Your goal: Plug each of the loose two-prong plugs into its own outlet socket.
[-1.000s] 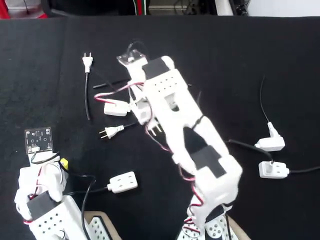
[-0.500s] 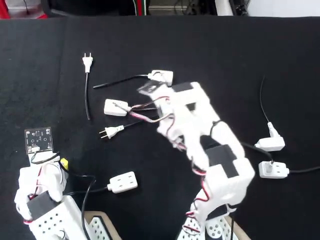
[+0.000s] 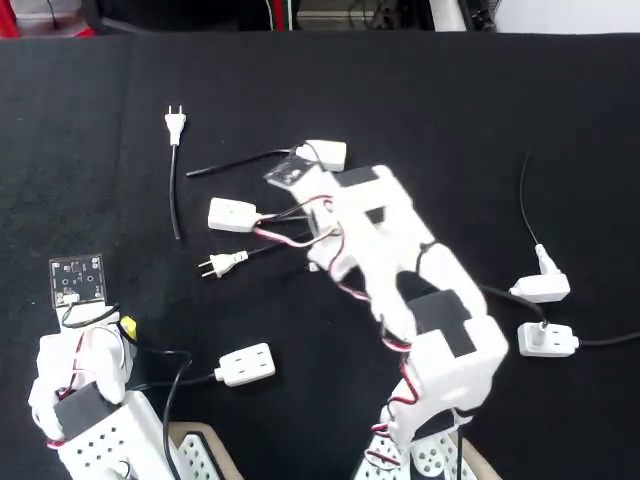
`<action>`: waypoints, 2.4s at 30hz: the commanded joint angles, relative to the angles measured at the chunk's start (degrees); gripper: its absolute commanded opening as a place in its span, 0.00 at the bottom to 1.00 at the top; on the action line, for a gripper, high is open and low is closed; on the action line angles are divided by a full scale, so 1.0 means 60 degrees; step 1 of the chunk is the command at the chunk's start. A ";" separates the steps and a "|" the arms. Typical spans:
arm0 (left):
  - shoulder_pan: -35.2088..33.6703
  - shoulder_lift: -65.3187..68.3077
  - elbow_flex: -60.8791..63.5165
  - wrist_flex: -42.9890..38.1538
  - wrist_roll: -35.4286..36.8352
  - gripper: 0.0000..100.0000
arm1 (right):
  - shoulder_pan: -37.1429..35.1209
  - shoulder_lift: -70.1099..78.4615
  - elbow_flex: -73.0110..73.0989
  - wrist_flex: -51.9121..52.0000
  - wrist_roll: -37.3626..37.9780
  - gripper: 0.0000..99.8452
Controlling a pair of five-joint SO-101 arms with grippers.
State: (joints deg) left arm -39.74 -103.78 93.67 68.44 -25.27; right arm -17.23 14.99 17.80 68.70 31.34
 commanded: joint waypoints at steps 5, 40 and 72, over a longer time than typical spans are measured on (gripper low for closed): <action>0.0095 -0.0073 -0.0066 0.0029 -0.0088 0.25 | 0.0147 -0.0403 -0.0784 0.0689 0.1641 0.25; 0.0095 -0.0073 -0.0051 0.0044 -0.0088 0.25 | -0.0176 0.1648 -0.3275 0.1304 0.8557 0.13; 0.0095 -0.0073 -0.0051 0.0044 -0.0088 0.25 | -0.1890 0.1692 -0.1619 0.2374 0.8454 0.11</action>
State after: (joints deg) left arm -39.74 -103.78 93.67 68.44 -25.27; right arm -27.34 25.45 7.78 82.24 82.24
